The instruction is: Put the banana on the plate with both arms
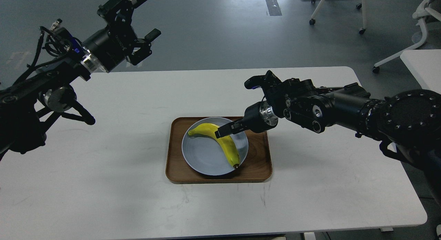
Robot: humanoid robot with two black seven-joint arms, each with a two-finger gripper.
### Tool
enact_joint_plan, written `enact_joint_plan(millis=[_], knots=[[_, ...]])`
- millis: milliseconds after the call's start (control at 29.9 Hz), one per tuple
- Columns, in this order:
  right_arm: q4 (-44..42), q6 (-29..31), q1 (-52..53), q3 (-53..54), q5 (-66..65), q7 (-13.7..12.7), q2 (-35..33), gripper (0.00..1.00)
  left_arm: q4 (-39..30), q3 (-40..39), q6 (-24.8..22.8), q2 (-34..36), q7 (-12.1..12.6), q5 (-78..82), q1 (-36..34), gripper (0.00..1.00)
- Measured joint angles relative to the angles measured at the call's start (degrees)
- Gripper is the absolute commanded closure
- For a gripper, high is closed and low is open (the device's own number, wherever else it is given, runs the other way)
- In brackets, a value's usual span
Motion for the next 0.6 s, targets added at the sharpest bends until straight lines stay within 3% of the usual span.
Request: enact_joint_plan(millis=[234,435,602], knots=[[0.4,0.0,0.5,4.7,4.9,0.0,-3.1,0.01,0.1,0.0,0.0,0.0,0.0,0.0,0.0,0.02],[2.4,0.0,-1.3,20.2,16.1,0.0,-15.1,0.01,0.7,-0.7,0.0,-0.2,0.0,0.0,0.5,0.02],[2.8,0.0,-9.0,33.9,28.4,0.0,-19.6,0.01,0.9,-3.8,0.0,-0.8,0.0,0.0,3.2,0.02]])
